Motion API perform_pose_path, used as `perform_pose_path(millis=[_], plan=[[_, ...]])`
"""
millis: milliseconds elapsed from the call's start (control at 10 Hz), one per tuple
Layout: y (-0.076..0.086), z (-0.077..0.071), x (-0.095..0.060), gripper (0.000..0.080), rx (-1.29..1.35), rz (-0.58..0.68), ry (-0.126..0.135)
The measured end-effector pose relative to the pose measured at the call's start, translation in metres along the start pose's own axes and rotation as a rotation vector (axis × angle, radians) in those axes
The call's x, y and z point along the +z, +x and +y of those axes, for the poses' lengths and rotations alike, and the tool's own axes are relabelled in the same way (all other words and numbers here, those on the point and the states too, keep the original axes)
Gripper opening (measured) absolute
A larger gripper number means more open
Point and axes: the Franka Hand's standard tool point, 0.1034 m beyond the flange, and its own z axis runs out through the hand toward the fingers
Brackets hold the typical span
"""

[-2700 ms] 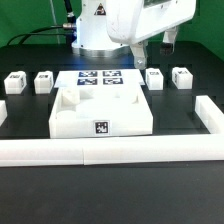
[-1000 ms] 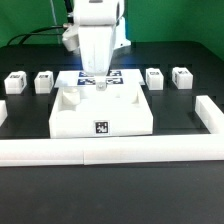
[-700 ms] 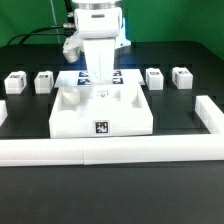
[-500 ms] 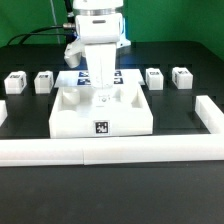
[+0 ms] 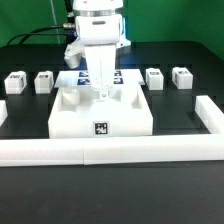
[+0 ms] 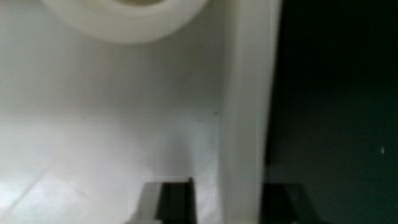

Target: Assemble square table

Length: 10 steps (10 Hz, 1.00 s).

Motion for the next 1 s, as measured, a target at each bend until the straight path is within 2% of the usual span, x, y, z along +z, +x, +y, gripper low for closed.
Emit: perform_pose_path(millis=[100, 700, 1000], plan=[[0.000, 0.000, 0.000, 0.0057, 0.000, 0.000, 0.000], [0.002, 0.001, 0.000, 0.0057, 0.010, 0.001, -0.002], [0.047, 0.018, 0.001, 0.0057, -0.002, 0.033, -0.031]])
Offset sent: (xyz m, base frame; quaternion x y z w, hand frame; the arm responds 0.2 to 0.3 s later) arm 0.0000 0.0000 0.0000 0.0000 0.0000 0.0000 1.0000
